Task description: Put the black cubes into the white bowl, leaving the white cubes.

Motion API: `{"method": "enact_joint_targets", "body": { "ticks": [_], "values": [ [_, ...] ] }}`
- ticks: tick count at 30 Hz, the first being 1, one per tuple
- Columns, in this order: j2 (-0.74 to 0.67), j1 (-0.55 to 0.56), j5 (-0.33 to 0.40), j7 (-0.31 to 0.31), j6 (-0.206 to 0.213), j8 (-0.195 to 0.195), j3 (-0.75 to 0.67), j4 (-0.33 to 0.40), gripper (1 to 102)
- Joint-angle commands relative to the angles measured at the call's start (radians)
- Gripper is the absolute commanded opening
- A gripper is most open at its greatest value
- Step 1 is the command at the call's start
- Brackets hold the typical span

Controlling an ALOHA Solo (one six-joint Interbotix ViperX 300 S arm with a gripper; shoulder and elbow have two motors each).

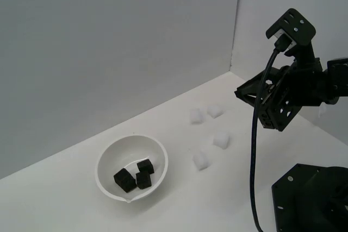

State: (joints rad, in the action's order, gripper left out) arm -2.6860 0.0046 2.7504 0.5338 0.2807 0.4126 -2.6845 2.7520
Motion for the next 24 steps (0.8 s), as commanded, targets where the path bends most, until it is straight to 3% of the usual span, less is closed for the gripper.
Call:
{"method": "enact_joint_targets", "body": {
  "ticks": [1,24],
  "values": [
    [-0.052,-0.003,0.000,0.002,0.015,0.006,-0.054,-0.003,3],
    [-0.410,-0.087,0.040,0.012,0.011,0.002,-0.416,0.037,3]
  ]
}}
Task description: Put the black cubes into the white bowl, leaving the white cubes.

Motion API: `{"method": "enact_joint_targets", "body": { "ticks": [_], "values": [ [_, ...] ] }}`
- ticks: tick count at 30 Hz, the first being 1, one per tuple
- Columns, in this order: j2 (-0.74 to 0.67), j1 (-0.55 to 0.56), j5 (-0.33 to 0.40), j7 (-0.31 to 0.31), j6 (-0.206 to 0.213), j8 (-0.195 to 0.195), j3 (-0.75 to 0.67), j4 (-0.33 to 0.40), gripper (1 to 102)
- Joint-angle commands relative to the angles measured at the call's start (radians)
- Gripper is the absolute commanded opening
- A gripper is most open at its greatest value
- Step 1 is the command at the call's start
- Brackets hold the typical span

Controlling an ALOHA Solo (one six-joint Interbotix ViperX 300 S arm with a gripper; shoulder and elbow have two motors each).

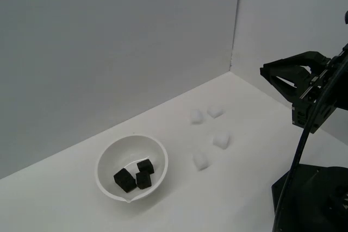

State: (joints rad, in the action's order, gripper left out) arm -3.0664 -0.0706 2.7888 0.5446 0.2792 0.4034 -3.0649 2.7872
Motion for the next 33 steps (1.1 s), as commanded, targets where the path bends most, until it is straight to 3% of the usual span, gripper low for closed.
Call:
{"method": "enact_joint_targets", "body": {
  "ticks": [1,10,33],
  "values": [
    [-0.054,-0.012,0.005,0.003,0.012,0.011,-0.060,0.003,3],
    [-0.259,-0.031,0.028,0.011,0.011,0.011,-0.264,0.028,3],
    [-0.367,0.054,0.040,0.014,0.012,0.009,-0.368,0.043,3]
  ]
}}
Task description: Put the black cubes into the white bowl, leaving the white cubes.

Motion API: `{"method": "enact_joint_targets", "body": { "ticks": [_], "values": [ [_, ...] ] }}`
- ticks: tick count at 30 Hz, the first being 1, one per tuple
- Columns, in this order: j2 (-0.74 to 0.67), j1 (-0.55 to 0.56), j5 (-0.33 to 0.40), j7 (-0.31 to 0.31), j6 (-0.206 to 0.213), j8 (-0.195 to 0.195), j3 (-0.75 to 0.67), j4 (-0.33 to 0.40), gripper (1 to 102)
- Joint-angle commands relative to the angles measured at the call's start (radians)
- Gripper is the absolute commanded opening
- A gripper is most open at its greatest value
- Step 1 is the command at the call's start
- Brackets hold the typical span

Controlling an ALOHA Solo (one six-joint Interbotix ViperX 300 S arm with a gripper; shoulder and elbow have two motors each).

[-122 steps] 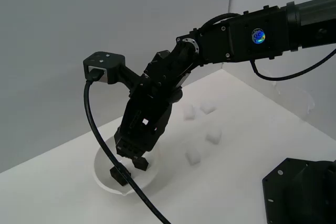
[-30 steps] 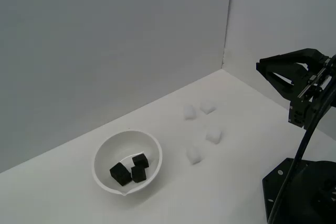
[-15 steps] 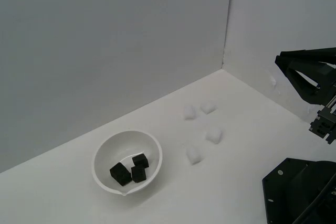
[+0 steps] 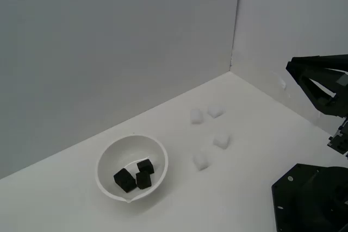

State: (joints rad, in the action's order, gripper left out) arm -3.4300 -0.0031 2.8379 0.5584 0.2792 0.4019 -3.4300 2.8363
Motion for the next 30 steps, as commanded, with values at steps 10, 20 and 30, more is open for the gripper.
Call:
{"method": "enact_joint_targets", "body": {
  "ticks": [10,20,30],
  "values": [
    [-0.043,-0.014,-0.008,0.012,0.011,0.011,-0.043,-0.005,3],
    [-0.043,-0.014,-0.006,0.011,0.012,0.011,-0.043,-0.005,3],
    [-0.043,-0.014,-0.008,0.011,0.011,0.011,-0.043,-0.005,3]
  ]
}}
